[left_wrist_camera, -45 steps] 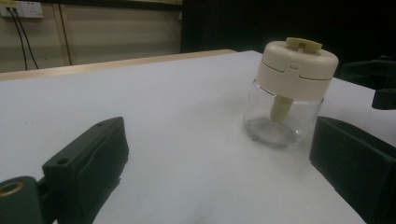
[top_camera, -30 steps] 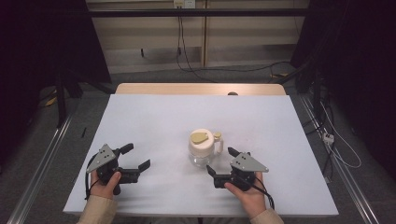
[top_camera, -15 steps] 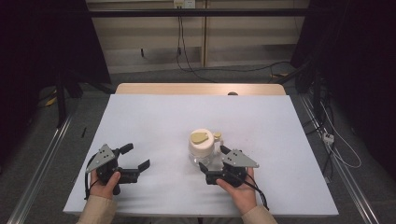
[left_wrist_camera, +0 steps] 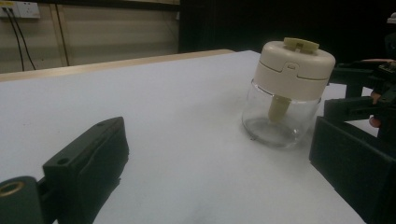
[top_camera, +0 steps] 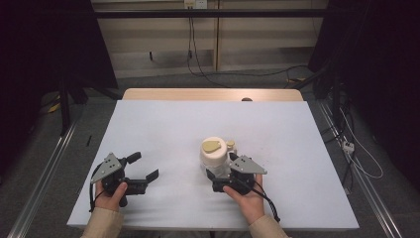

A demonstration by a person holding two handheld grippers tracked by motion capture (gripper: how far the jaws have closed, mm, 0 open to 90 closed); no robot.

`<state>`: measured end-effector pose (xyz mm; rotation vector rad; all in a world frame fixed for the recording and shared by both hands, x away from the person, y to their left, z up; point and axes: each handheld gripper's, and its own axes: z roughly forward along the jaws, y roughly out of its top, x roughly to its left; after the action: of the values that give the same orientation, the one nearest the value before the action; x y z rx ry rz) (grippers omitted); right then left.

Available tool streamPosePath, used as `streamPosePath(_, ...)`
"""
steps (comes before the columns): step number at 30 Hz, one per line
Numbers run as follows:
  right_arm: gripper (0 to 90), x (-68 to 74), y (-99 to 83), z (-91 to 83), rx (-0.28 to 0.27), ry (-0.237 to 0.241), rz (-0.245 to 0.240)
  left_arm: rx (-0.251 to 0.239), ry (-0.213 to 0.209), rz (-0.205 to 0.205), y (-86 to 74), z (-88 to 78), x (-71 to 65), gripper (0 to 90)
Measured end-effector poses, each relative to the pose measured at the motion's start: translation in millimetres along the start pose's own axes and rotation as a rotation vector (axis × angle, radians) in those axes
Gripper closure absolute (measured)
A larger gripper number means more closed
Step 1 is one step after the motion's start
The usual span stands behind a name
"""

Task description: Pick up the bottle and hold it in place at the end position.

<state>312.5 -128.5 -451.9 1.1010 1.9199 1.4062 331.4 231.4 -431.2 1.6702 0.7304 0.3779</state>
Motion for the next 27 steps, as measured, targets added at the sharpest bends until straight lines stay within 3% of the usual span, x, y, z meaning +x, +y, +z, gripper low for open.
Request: streamPosePath(27, 2.6, 4.6, 4.3, 22.6, 0.004, -0.052, 0.037, 0.007, 0.003, -0.004, -0.7, 0.7, 0.5, 4.2)
